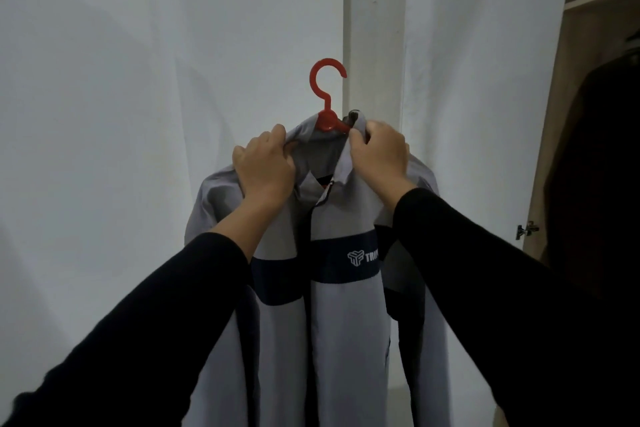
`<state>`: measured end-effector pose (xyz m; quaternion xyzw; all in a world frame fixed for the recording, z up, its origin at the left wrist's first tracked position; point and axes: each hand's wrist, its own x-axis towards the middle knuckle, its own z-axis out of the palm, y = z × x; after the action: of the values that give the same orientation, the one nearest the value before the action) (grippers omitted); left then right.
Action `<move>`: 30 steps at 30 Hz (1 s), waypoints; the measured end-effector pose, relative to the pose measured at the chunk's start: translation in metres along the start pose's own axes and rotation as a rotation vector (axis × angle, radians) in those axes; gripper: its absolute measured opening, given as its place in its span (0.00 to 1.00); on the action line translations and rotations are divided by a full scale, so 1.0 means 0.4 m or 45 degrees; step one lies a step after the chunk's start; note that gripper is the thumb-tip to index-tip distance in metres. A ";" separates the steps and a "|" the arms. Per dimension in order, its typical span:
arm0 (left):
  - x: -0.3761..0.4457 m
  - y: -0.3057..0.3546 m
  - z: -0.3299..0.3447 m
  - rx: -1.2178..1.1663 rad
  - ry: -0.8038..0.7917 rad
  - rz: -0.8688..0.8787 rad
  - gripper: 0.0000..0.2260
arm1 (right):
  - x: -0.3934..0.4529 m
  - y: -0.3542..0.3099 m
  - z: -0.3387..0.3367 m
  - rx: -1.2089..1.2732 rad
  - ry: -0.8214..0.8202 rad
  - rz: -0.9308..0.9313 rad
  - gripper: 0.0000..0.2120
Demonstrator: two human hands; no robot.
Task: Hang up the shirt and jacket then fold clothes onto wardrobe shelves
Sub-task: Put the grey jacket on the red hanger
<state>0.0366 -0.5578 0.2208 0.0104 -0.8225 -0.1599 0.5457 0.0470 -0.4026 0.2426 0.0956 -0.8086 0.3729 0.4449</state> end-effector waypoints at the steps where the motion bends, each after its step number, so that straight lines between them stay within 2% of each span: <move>1: -0.001 0.002 -0.003 -0.008 -0.002 -0.023 0.06 | 0.002 -0.004 0.002 0.024 0.002 -0.014 0.14; 6: 0.001 0.018 -0.027 -0.052 0.002 -0.050 0.05 | -0.046 0.037 0.004 0.072 -0.146 -0.056 0.16; 8: 0.001 0.019 -0.031 -0.085 -0.007 -0.055 0.05 | -0.059 0.066 -0.016 -0.012 0.014 -0.106 0.14; 10: -0.001 0.023 -0.026 -0.128 -0.012 -0.050 0.05 | -0.056 0.085 -0.046 -0.202 0.169 -0.079 0.19; 12: -0.004 0.042 -0.020 -0.177 -0.016 -0.018 0.05 | -0.041 0.098 -0.074 -0.331 0.127 -0.060 0.21; 15: -0.009 0.090 -0.005 -0.224 -0.012 0.032 0.06 | -0.019 0.121 -0.121 -0.364 -0.037 0.004 0.09; 17: -0.008 0.130 0.012 -0.254 -0.031 0.071 0.06 | -0.006 0.147 -0.157 -0.308 -0.030 0.042 0.06; 20: 0.003 0.193 0.037 -0.319 -0.127 0.166 0.09 | 0.020 0.198 -0.207 -0.291 0.074 0.095 0.05; 25: 0.026 0.285 0.111 -0.410 -0.434 0.439 0.16 | 0.070 0.335 -0.314 -0.311 0.156 0.229 0.05; 30: 0.007 0.404 0.238 -0.396 -0.531 0.449 0.14 | 0.112 0.495 -0.426 -0.358 0.162 0.316 0.05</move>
<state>-0.0248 -0.3811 0.2338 -0.2490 -0.8716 -0.1852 0.3795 0.0349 -0.1380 0.2312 -0.0915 -0.8286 0.3135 0.4548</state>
